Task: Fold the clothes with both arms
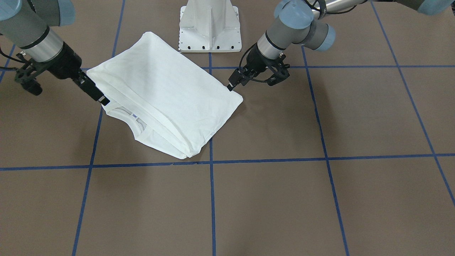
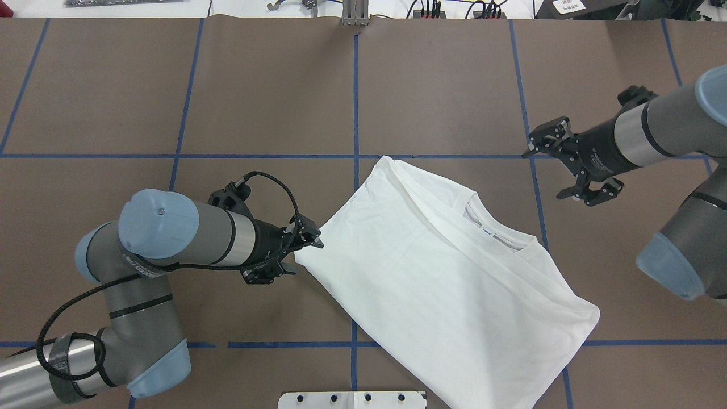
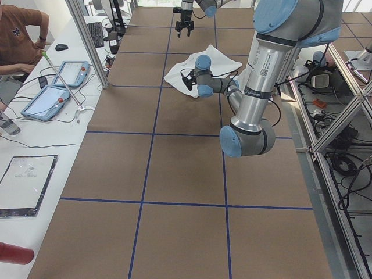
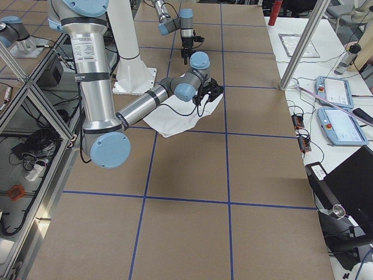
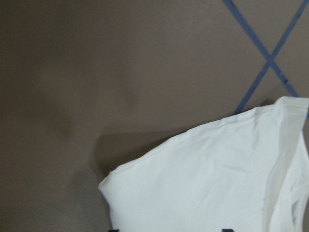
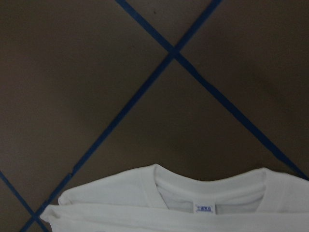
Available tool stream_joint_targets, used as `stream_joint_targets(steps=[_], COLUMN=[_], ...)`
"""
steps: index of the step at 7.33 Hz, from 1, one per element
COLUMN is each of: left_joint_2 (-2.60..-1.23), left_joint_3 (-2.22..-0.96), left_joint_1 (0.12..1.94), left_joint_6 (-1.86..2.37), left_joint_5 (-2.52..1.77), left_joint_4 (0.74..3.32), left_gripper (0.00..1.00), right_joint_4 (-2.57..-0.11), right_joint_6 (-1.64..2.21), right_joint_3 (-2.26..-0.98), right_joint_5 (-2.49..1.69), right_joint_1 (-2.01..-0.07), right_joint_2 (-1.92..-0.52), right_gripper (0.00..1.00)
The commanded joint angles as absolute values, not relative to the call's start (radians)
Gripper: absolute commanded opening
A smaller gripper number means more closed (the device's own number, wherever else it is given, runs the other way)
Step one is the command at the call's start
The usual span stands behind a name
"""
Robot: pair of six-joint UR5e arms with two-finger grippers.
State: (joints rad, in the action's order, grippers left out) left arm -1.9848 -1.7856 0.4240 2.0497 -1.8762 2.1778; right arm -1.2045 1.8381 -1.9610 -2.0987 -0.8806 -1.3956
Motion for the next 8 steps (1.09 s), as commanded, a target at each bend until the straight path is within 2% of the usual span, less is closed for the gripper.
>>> stream_joint_targets(steps=[1, 3, 4, 5, 6, 8], left_joint_2=[-1.993, -1.993, -1.993, -1.994, -1.994, -2.000], left_joint_3=[-1.749, -1.726, -1.724, -1.724, -1.718, -1.698], left_joint_1=[0.384, 0.383, 0.385, 0.390, 0.393, 0.484], left_joint_6=[2.052, 2.039, 2.039, 2.039, 2.023, 1.851], left_joint_5=[-1.862, -1.836, -1.818, -1.789, -1.754, -1.746], left_joint_4=[2.161, 2.163, 2.163, 2.163, 2.164, 2.169], left_gripper=[0.75, 0.66, 0.51, 0.07, 0.00, 0.00], right_joint_4=[-1.206, -1.206, -1.206, -1.206, -1.207, -1.207], right_joint_6=[1.784, 1.782, 1.782, 1.782, 1.782, 1.782], right_joint_3=[-1.856, -1.839, -1.839, -1.839, -1.839, -1.839], right_joint_5=[-2.013, -2.000, -1.999, -1.997, -1.990, -1.973], right_joint_1=[-0.896, -0.896, -0.894, -0.896, -0.896, -0.894], right_joint_2=[-1.294, -1.259, -1.259, -1.261, -1.261, -1.261], right_gripper=[1.00, 1.00, 1.00, 1.00, 1.00, 1.00])
